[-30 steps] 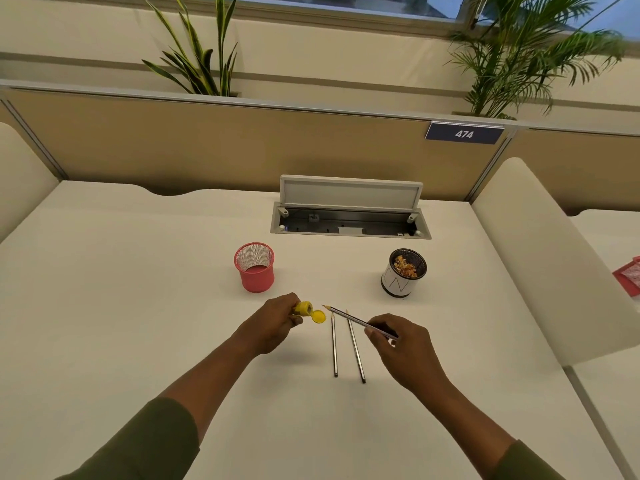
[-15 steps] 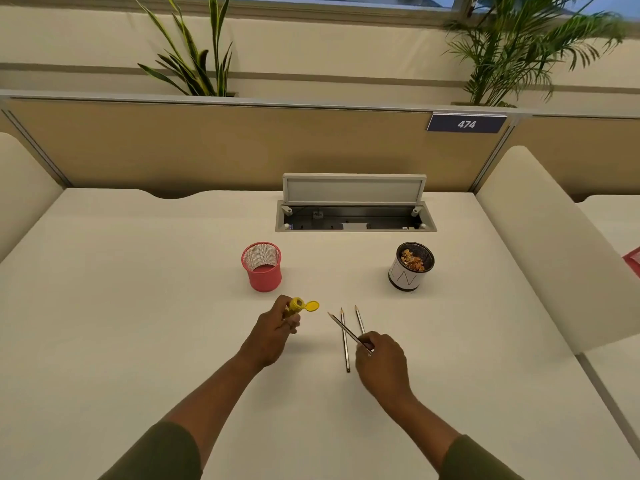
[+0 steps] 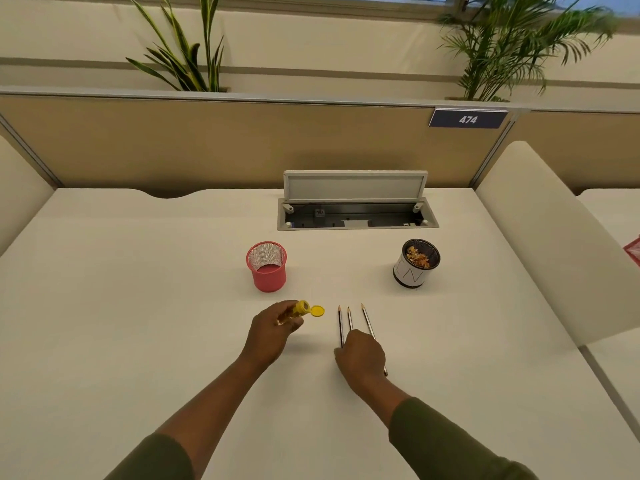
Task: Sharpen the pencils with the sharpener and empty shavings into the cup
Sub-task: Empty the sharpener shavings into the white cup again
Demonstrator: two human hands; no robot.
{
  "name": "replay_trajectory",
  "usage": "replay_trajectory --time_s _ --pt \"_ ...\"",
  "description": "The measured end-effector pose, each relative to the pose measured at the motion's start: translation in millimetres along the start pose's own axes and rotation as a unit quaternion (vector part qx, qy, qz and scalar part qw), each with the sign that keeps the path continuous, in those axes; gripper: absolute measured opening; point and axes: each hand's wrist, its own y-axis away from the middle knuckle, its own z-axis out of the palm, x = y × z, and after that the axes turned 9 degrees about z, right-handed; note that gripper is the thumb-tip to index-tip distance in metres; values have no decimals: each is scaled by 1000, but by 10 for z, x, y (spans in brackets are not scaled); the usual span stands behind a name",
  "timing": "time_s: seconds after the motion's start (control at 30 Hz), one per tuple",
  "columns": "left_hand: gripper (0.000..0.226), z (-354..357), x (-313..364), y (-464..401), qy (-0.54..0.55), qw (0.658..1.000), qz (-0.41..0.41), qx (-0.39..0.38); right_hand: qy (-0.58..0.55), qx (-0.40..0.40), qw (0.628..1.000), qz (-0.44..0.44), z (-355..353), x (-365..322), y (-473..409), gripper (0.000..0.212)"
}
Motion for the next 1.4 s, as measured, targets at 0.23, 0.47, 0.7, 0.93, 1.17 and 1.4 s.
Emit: replay_trajectory --time_s 0.23,0.47,0.7,0.93,1.17,1.4 --pt "31 57 25 -20 -5 1000 4 -7 37 -21 999 4 -45 -26 -28 26" --pt "34 276 110 11 12 1000 -1 1 -206 -43 977 -38 -277 40 -15 36" --pt "33 483 367 -21 3 999 36 -3 -445 -115 887 -45 -781 -34 -37 28" --pt "37 506 707 -237 -71 994 81 -24 -352 -27 920 -168 -1193 -52 -179 24" --pt "35 582 894 -288 -133 986 100 -32 -266 4 934 -237 -1388 -65 -235 30" --pt "34 680 975 -240 -161 980 109 -31 -248 -12 937 -246 -1486 13 -251 28"
